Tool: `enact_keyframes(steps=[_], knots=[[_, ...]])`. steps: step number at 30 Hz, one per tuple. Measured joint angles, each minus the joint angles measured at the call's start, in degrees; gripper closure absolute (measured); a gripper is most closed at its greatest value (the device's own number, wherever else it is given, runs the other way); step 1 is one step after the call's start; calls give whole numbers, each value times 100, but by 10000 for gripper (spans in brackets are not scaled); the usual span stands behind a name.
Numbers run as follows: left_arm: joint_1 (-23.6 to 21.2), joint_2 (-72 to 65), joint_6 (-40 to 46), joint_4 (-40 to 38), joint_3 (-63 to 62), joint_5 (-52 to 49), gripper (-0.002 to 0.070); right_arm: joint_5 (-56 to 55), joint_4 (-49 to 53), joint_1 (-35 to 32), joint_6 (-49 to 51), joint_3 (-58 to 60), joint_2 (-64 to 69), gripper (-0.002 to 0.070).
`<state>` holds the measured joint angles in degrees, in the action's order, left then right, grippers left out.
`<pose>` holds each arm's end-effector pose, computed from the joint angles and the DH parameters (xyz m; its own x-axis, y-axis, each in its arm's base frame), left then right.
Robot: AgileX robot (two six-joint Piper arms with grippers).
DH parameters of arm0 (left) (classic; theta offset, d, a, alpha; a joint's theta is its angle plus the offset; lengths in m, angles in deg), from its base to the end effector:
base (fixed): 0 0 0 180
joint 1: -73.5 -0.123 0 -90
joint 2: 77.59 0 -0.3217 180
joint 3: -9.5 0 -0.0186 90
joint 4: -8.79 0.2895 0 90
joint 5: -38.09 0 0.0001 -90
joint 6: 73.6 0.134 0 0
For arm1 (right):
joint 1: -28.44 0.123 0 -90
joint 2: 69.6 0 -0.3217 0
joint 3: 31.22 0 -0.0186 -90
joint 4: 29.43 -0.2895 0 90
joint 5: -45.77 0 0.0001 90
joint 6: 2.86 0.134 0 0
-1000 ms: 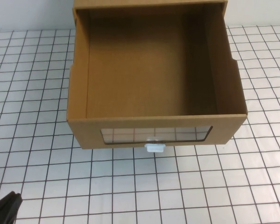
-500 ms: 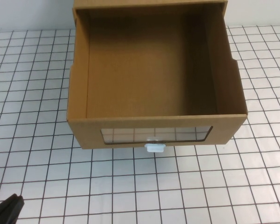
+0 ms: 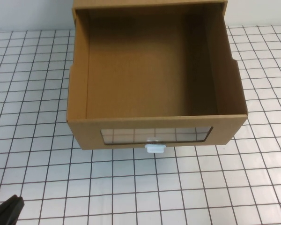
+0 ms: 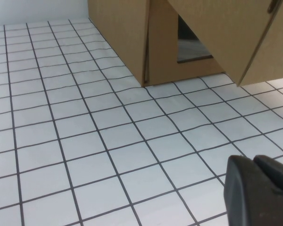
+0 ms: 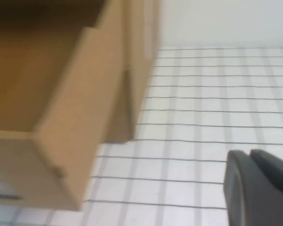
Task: Open the shoe box
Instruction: 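Pull the top drawer of the cardboard box fully open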
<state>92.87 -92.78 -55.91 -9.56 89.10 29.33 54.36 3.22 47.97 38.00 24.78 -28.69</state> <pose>0.1016 -0.0425 0.1712 -0.2170 0.0678 -0.9738 0.3736 0.9274 -0.0187 0.1695 0.0486 0.2846 -0.2664 0.0619 -0.9619 -0.2226 0.9670 0.1239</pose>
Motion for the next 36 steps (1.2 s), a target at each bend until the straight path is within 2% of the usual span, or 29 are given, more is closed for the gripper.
enact_keyframes(steps=[5,9,15,31,33,36], knots=[[0,0,-12,0,0,-10,680,-385,81,-1252,0,772,-1005,689],[0,0,-12,0,0,-10,680,-529,150,-1751,0,1504,-2063,689],[0,0,-27,0,0,-22,680,-362,159,-1826,0,2126,-3374,689],[0,0,-26,-4,0,-34,680,-587,-53,-1839,-65,2235,-3446,689],[0,0,-26,-4,0,-34,680,-610,-848,-1839,-740,2285,-3446,689],[0,0,-26,-4,0,-34,680,-610,-2938,-1839,-3082,2341,-3446,689]])
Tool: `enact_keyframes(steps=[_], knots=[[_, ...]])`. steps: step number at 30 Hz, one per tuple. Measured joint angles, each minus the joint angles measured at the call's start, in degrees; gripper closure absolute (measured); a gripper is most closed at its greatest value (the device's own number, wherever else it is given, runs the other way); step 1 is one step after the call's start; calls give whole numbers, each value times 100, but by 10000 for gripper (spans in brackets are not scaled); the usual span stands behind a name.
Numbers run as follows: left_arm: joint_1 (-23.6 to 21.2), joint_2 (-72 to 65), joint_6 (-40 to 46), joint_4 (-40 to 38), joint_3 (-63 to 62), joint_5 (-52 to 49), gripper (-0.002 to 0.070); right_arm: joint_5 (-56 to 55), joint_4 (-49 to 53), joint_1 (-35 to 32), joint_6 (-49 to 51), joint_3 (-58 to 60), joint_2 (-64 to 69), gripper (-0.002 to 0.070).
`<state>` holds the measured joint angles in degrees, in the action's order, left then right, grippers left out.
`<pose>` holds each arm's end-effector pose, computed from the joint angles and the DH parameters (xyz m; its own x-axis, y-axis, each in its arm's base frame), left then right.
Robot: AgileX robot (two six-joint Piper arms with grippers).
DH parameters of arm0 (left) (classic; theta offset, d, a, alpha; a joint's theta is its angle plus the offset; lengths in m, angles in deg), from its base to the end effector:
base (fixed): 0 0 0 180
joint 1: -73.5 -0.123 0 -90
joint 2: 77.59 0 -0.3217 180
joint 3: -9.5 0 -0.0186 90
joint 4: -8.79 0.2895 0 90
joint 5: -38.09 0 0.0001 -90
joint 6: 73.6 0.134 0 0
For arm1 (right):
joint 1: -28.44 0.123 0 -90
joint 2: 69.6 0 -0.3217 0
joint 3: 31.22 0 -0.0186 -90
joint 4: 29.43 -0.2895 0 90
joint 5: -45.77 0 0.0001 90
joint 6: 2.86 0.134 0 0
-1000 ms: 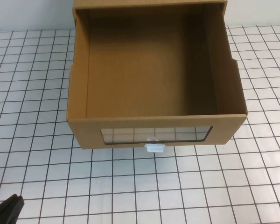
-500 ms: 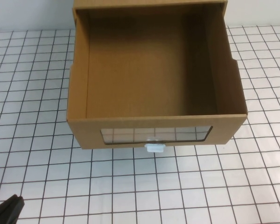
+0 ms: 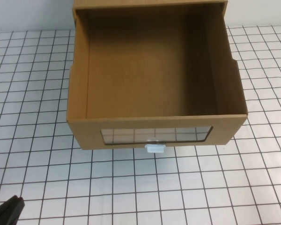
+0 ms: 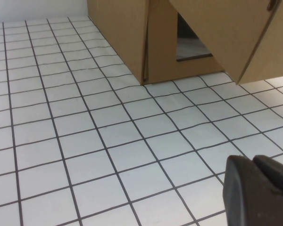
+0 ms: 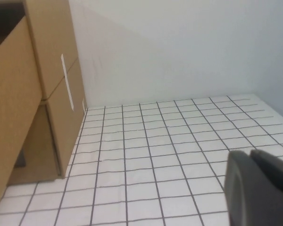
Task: Open the shoe box
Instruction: 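Pull the top drawer of the cardboard box fully open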
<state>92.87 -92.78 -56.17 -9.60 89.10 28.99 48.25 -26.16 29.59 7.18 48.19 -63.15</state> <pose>0.1013 -0.0427 0.1705 -0.2240 0.0650 -0.9724 0.3742 0.9270 -0.0242 0.1017 0.0017 0.2024 0.0268 0.1185 -0.9926 -0.0209 0.9928 0.1180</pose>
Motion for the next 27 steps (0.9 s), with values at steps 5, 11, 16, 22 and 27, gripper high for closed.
enact_keyframes(steps=[5,11,16,22,27], knots=[[0,0,0,0,0,0,680,402,-1551,0,-1977,0,0,689],[0,0,0,0,0,0,680,1506,-1582,0,-2232,0,0,689],[0,0,0,0,0,0,680,1792,-1559,0,-2251,0,0,689],[0,0,0,0,0,0,680,1813,-1559,0,-2265,0,0,689],[0,0,0,0,0,0,680,1833,-1559,0,-2279,0,0,689]])
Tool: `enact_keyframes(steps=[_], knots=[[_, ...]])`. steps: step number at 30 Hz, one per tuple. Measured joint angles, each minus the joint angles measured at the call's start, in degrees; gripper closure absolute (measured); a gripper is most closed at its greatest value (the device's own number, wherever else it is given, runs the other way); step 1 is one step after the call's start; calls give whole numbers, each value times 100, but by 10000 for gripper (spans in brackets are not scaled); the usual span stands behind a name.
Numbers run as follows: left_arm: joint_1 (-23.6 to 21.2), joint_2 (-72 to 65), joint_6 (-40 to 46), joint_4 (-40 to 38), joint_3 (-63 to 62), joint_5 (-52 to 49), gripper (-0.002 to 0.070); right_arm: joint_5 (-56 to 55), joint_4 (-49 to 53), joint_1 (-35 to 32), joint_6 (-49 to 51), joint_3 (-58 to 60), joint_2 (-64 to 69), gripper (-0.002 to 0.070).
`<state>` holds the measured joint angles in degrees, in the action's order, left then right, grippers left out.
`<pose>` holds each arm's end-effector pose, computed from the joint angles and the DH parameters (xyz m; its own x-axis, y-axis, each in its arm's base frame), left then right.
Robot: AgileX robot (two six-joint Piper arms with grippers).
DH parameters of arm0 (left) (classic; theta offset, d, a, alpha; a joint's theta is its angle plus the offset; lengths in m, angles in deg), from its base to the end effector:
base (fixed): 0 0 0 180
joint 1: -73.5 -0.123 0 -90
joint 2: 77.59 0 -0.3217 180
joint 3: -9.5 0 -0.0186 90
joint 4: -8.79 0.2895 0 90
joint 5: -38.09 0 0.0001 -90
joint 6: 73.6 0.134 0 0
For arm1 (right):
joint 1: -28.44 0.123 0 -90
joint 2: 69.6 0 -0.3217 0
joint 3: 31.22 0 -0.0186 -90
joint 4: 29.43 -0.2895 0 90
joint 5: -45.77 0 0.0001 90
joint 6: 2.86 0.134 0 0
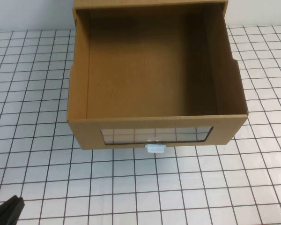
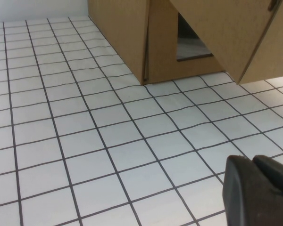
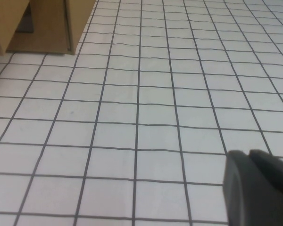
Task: Open the shoe box
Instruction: 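Pull the top drawer of the cardboard box fully open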
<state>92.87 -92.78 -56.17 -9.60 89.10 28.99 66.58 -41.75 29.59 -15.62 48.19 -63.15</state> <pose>0.1013 -0.0427 0.1705 -0.2240 0.0650 -0.9724 0.3742 0.9270 -0.0242 0.0958 0.0121 0.1612 -0.2774 -0.0268 -0.9604 -0.0987 0.9951 0.0007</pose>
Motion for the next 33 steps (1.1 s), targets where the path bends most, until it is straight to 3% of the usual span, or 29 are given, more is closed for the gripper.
enact_keyframes(steps=[12,15,19,25,33], knots=[[0,0,21,19,0,14,680,0,0,11,-14,0,0,689],[0,0,111,264,9,403,680,4,0,33,-14,0,0,689],[-414,206,223,411,9,1146,680,4,-11,44,-22,0,0,689],[-1400,860,-36,897,9,990,680,4,-121,44,-27,0,0,689],[-1544,887,-769,1508,9,-136,680,4,-143,44,-27,0,-12,689]])
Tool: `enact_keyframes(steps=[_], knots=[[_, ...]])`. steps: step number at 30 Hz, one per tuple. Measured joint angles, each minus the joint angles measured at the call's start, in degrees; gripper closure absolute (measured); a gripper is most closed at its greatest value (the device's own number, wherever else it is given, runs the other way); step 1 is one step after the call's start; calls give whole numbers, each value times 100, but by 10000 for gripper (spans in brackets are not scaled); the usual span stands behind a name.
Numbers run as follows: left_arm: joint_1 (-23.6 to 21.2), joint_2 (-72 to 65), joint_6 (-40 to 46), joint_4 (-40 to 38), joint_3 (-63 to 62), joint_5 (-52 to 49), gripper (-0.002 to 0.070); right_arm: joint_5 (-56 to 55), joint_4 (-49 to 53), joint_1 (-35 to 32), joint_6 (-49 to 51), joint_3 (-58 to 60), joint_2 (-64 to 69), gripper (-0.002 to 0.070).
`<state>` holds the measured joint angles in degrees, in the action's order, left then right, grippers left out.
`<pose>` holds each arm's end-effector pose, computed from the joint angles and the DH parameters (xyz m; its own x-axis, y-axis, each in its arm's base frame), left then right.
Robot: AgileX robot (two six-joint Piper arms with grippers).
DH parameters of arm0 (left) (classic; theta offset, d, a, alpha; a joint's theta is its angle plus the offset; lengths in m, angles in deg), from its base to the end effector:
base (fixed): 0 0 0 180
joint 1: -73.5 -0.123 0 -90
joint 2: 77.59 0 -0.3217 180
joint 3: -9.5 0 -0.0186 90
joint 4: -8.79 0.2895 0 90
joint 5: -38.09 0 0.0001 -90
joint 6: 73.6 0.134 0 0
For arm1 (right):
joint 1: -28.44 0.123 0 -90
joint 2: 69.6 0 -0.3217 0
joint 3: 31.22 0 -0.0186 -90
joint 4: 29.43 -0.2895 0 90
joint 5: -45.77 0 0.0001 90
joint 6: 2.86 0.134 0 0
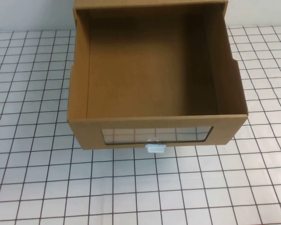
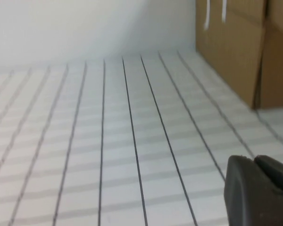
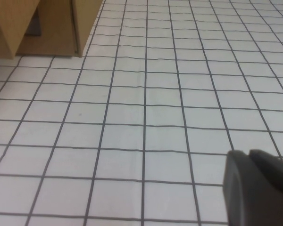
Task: Open the shoe box
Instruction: 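Pull the top drawer of the cardboard box fully open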
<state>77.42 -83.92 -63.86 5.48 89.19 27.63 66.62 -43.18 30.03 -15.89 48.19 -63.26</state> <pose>0.1006 -0.0083 0.1819 -0.1027 0.1202 -0.9874 0.0909 0.9896 0.1111 0.0955 0.0140 0.1615 -0.2761 -0.0103 -0.9611 -0.1096 0.9938 0.0209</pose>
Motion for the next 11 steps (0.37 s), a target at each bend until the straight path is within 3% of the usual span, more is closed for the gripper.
enact_keyframes(steps=[6,11], knots=[[0,0,-29,34,0,-1037,680,0,0,0,0,0,0,689],[0,0,-39,34,0,-1137,680,0,0,0,0,0,0,689]])
